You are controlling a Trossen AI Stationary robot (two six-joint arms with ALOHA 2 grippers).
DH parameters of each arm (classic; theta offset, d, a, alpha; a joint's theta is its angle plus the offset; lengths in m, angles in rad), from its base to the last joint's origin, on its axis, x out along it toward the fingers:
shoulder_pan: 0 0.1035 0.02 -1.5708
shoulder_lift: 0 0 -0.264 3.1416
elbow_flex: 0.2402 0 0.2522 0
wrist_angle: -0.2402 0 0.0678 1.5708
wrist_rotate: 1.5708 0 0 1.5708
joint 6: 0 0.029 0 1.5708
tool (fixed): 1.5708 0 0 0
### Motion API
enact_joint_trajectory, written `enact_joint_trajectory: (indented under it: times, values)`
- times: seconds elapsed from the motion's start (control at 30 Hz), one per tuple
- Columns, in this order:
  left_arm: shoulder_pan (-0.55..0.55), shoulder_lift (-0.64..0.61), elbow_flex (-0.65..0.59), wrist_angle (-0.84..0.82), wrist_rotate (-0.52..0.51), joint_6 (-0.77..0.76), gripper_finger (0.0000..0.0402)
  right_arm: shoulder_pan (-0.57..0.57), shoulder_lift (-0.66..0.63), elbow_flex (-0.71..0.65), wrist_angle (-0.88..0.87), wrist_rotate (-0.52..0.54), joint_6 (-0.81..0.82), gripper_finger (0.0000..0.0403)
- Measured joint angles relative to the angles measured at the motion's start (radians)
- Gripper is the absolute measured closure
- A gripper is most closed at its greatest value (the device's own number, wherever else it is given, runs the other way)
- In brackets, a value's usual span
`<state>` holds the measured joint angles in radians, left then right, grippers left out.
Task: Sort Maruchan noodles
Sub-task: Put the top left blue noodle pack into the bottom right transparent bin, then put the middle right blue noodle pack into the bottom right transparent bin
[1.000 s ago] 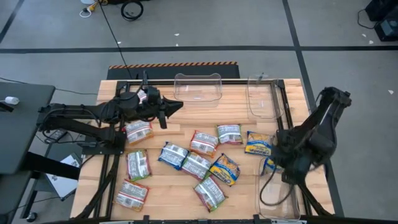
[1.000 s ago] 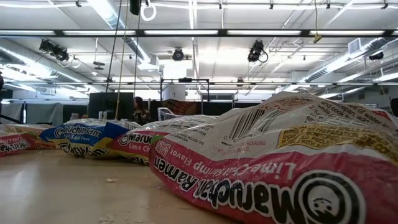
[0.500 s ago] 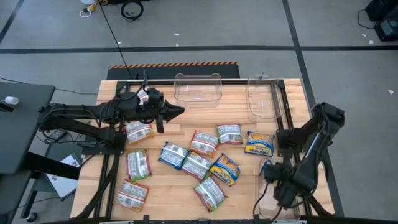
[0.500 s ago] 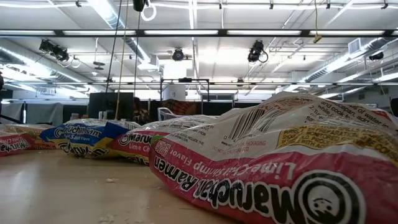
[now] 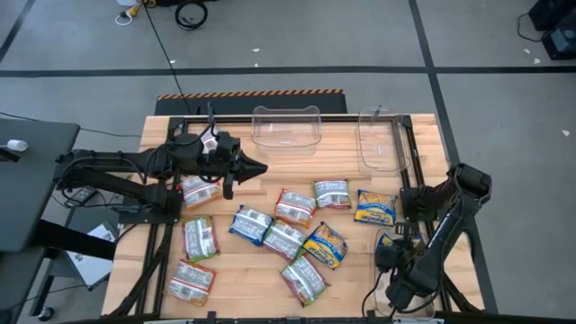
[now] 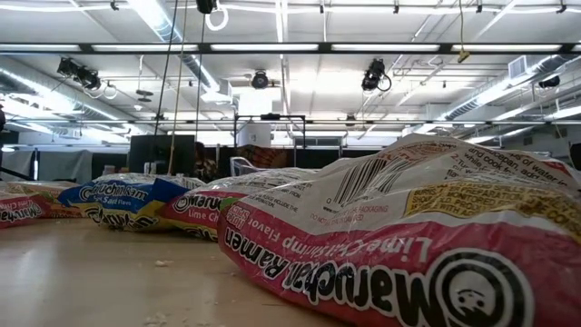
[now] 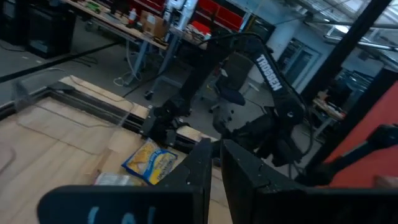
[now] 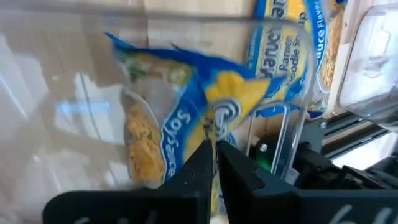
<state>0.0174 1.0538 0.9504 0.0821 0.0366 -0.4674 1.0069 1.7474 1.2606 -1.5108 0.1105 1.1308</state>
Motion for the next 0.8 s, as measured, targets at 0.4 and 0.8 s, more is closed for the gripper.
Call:
enact_joint_trajectory:
  times: [0.4, 0.8]
  values:
    - [0.000, 0.000, 0.000, -0.018, 0.080, 0.000, 0.0361, -0.002, -0.033, 0.000, -0.062, -0.020, -0.094, 0.0376]
    - [-0.034, 0.000, 0.000, -0.052, 0.065, 0.008, 0.0361, -0.170, -0.201, 0.166, -0.060, 0.104, -0.012, 0.0280]
